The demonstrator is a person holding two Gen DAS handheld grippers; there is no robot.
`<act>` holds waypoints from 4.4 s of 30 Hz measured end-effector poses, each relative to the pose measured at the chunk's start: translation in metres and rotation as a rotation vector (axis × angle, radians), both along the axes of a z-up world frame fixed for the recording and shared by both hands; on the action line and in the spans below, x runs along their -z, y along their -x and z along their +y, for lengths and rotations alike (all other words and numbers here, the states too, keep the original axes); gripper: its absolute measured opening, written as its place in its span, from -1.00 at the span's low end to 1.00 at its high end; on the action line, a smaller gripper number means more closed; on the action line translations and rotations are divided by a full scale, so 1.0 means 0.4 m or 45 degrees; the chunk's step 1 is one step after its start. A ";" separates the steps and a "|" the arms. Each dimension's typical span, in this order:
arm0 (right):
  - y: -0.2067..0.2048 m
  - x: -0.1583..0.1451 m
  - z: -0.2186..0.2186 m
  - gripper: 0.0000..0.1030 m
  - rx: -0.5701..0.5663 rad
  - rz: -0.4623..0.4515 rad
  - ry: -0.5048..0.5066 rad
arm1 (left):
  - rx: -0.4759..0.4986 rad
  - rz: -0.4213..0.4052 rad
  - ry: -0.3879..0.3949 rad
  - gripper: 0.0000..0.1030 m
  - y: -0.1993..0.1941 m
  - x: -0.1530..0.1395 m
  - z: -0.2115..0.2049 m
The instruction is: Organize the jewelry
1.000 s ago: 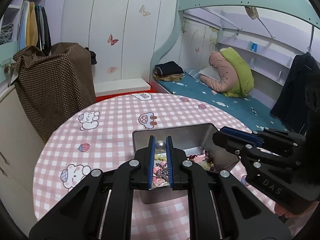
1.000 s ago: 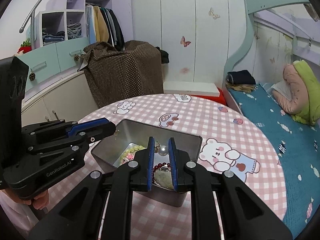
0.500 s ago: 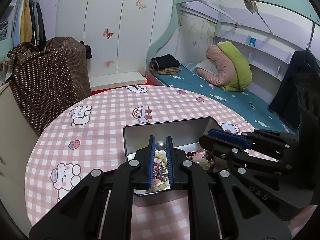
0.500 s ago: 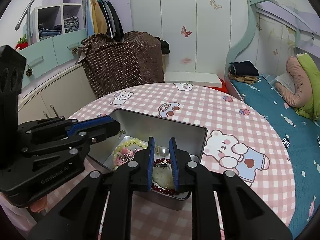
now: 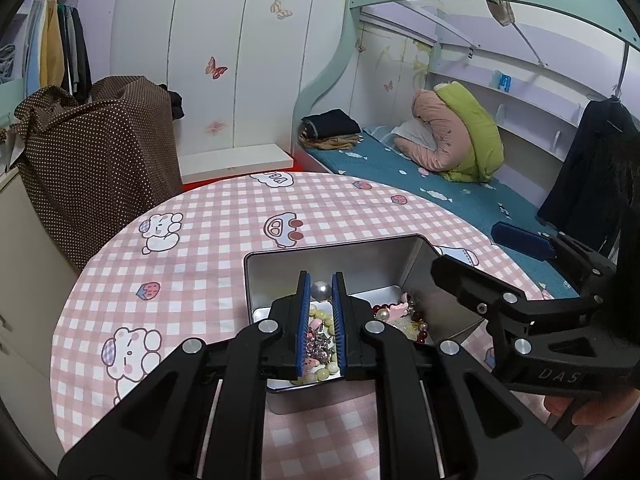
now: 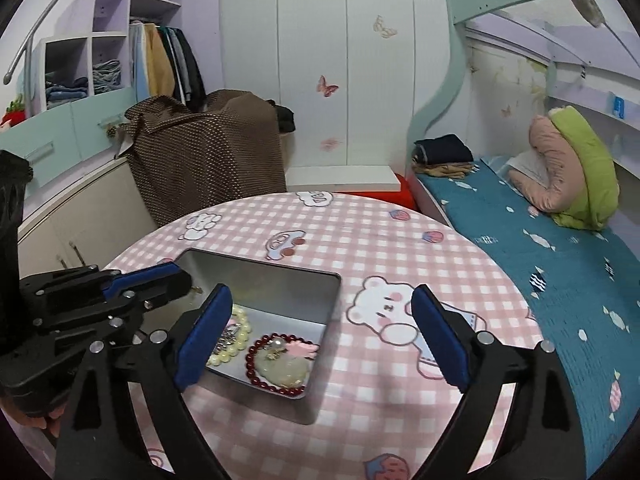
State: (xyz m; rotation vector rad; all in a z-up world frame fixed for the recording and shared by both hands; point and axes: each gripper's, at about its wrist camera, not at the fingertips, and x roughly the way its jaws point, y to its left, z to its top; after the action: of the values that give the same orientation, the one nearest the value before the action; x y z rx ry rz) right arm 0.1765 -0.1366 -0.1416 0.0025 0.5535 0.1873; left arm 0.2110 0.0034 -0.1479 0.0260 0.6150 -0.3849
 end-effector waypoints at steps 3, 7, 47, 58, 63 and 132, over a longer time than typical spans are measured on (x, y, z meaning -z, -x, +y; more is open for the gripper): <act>0.000 0.007 -0.010 0.72 0.024 0.010 0.003 | -0.001 -0.002 -0.011 -0.78 0.002 0.001 -0.002; 0.002 0.012 -0.017 0.72 0.031 0.023 -0.007 | -0.018 -0.002 -0.007 -0.77 0.001 0.001 -0.001; 0.097 -0.085 -0.043 0.86 0.025 -0.118 -0.038 | -0.195 -0.136 -0.043 0.65 0.117 -0.108 0.013; 0.163 -0.169 -0.028 0.86 -0.002 -0.247 -0.028 | -0.295 -0.304 -0.062 0.74 0.213 -0.221 0.022; 0.185 -0.202 -0.021 0.86 -0.023 -0.305 -0.026 | -0.336 -0.349 -0.071 0.75 0.248 -0.259 0.025; 0.266 -0.291 -0.019 0.86 -0.052 -0.452 -0.075 | -0.454 -0.528 -0.067 0.80 0.367 -0.351 0.044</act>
State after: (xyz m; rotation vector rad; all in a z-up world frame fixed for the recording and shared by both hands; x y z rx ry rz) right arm 0.0702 -0.1444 -0.0253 0.0149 0.1939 0.2376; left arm 0.0642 0.0210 -0.0077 0.0441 0.2107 -0.0121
